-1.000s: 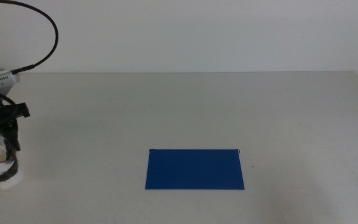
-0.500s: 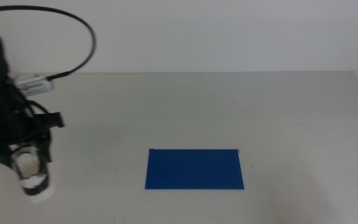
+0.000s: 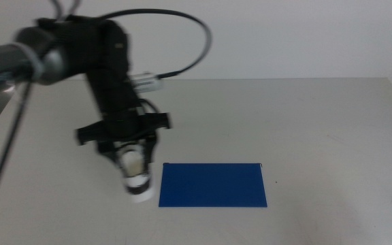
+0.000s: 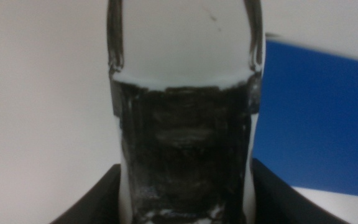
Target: Use one arm to grab the shoe from the table and place it on the mat.
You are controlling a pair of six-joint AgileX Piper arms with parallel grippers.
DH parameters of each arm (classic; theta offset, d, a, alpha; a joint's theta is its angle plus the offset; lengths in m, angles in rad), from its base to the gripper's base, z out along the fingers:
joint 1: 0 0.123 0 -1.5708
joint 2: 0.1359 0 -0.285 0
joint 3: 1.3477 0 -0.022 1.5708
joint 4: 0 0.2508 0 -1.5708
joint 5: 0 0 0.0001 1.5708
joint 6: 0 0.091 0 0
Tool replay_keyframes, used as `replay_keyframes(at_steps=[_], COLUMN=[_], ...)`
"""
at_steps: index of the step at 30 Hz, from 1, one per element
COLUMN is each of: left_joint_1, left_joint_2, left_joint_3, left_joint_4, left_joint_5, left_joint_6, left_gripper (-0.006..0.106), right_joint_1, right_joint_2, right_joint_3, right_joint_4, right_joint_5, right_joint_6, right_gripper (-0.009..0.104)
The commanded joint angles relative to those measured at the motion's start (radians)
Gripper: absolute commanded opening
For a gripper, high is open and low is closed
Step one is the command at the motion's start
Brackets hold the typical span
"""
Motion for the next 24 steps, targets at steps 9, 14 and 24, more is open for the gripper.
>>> replay_keyframes(at_steps=[9,14,24], left_joint_1=[-0.203,-0.255,-0.262], left_joint_2=[0.166,0.21,0.21], left_joint_3=[-0.346,-0.41,-0.417], left_joint_4=[-0.072,-0.076,-0.057], left_joint_5=[0.104,0.107,0.098], left_joint_6=[-0.102,-0.151,-0.201], left_gripper=[0.015,0.015,0.015], right_joint_1=[-0.004,-0.004,-0.004], right_joint_2=[-0.021,-0.021,-0.021], right_joint_3=[-0.01,-0.01,-0.01], right_joint_4=[-0.008,-0.008,-0.008], right_joint_5=[-0.079,-0.079,-0.079], right_joint_6=[-0.013,-0.013,-0.013], right_gripper=[0.066,0.066,0.066])
